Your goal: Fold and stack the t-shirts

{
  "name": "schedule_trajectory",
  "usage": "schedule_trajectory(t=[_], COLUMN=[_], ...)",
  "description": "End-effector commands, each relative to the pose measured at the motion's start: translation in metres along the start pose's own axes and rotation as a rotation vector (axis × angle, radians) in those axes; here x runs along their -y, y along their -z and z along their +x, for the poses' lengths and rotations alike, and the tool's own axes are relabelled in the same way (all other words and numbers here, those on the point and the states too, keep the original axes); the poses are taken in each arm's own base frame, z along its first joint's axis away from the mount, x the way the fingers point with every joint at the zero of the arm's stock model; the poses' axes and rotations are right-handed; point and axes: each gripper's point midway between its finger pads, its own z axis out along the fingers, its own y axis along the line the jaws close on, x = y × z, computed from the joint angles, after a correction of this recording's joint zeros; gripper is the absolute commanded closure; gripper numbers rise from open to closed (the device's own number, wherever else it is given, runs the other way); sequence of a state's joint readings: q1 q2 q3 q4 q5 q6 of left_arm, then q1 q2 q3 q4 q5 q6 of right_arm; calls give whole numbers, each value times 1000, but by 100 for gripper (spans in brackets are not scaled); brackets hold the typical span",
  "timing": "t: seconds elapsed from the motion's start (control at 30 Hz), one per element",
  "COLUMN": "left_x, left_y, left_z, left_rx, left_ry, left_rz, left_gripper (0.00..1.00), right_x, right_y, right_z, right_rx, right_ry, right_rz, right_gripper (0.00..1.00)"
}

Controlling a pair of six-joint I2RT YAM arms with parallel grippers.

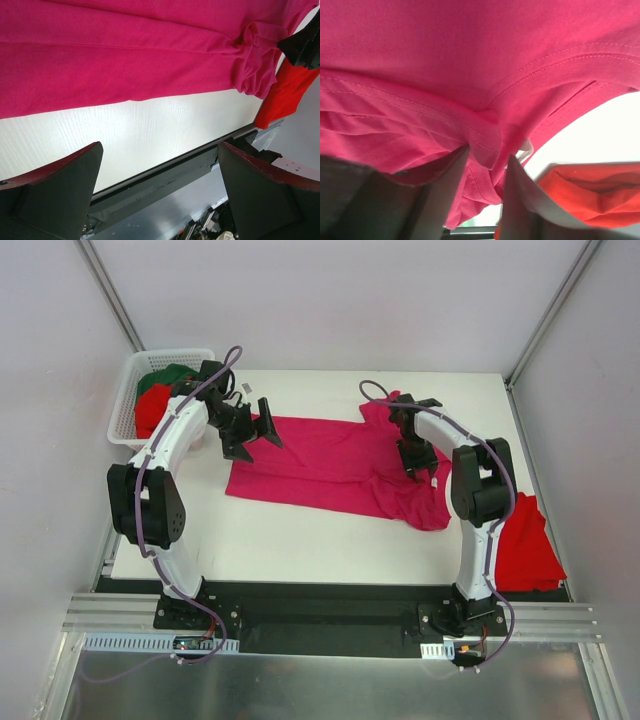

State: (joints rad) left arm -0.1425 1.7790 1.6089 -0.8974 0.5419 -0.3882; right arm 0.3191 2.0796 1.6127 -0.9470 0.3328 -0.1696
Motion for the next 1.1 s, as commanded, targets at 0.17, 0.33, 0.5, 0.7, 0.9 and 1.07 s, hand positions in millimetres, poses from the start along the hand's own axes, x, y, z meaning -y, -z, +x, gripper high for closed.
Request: schedule_trajectory(t=[0.17, 0.33, 0.5, 0.7, 0.9, 1.07], left_x=[9, 8, 7, 4, 4, 5], left_y=[14, 13, 14, 15, 15, 14], left_z=[-2, -1, 2, 6, 7, 5], left_rx=[27, 21, 20, 15, 13, 13], left_ry=[-37, -38, -38, -36, -32, -30], left_rz=[21, 19, 15, 7, 8, 8], left_gripper=[1, 1, 1, 0, 1, 1], right_x=[-4, 8, 22, 27, 40, 33], right_y=[5, 12, 19, 20, 36, 58], right_z=[-7, -16, -41, -59, -53, -12], right_rx=[12, 28, 73, 80, 112, 108], right_ry=[-19, -40, -82, -90, -115, -147], right_rz=[-49, -28, -17, -12, 25, -59], right_gripper=[93, 99, 99, 68, 4, 4])
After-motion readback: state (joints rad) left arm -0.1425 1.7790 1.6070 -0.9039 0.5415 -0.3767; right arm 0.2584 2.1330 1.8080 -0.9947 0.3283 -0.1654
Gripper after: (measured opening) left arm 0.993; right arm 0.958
